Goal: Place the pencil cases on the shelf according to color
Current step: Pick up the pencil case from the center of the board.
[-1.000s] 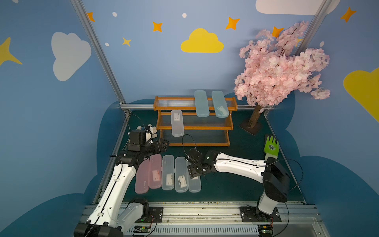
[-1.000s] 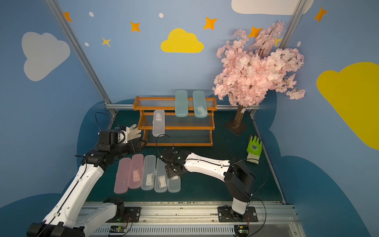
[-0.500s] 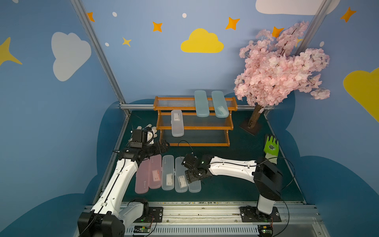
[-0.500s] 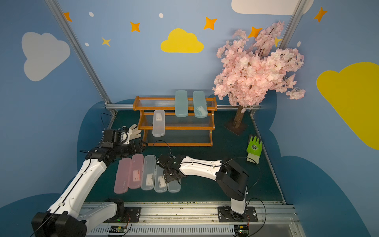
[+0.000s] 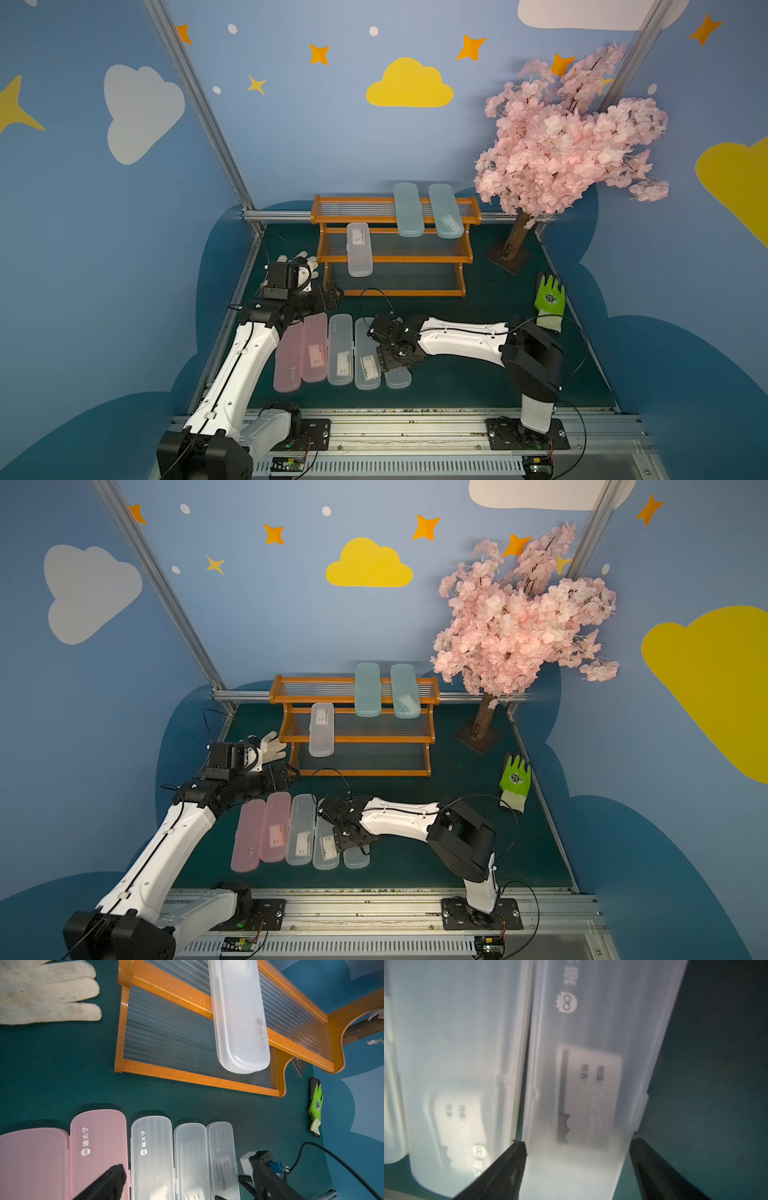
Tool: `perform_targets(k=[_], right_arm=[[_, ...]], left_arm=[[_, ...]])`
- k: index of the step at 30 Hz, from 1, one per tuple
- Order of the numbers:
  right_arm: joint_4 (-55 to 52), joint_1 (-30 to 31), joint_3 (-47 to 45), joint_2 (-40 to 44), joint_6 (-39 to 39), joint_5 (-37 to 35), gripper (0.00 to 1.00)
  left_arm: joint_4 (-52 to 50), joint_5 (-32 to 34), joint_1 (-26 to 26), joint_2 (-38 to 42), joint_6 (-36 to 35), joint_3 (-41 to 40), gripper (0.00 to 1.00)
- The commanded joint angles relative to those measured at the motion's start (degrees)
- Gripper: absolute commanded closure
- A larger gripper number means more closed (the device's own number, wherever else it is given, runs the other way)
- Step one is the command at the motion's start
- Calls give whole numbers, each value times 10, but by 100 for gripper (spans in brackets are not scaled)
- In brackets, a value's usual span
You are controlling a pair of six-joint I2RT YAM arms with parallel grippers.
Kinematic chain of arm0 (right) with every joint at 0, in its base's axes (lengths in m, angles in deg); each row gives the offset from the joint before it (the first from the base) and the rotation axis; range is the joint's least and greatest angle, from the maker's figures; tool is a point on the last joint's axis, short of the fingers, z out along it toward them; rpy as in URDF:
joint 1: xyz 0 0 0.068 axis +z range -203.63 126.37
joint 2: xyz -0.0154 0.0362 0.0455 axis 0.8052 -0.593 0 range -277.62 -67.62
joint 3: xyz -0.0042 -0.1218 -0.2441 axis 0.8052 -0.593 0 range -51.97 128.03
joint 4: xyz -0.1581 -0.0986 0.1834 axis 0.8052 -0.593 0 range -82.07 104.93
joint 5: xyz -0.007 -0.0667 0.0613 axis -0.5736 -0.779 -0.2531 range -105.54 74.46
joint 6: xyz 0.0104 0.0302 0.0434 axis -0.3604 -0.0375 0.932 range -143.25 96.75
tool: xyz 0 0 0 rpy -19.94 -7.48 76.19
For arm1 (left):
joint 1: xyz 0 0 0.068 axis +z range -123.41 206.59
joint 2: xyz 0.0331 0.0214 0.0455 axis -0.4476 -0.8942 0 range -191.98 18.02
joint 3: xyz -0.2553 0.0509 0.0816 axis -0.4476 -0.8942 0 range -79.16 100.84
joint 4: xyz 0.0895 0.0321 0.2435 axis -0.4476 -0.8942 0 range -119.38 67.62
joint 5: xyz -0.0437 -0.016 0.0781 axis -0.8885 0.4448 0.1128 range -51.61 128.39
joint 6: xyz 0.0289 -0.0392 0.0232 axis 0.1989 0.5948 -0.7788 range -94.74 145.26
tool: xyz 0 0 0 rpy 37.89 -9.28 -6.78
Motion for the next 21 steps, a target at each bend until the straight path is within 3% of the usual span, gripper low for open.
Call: perform_targets(k=[1, 4, 8, 14, 21], right_arm=[[-26, -21, -62, 39, 3, -27, 16], [3, -16, -102, 87, -21, -25, 15], [15, -4, -146, 143, -20, -47, 2], [37, 4, -206, 179, -51, -51, 2], [99, 10, -228, 175, -90, -3, 1]], left_arm=[[-2, -5, 2, 0, -2, -2, 0], [-2, -5, 2, 1, -1, -3, 0], [-2, -3, 1, 3, -1, -3, 0], [-2, -3, 2, 1, -2, -2, 0], [-2, -4, 1, -1, -1, -3, 0]])
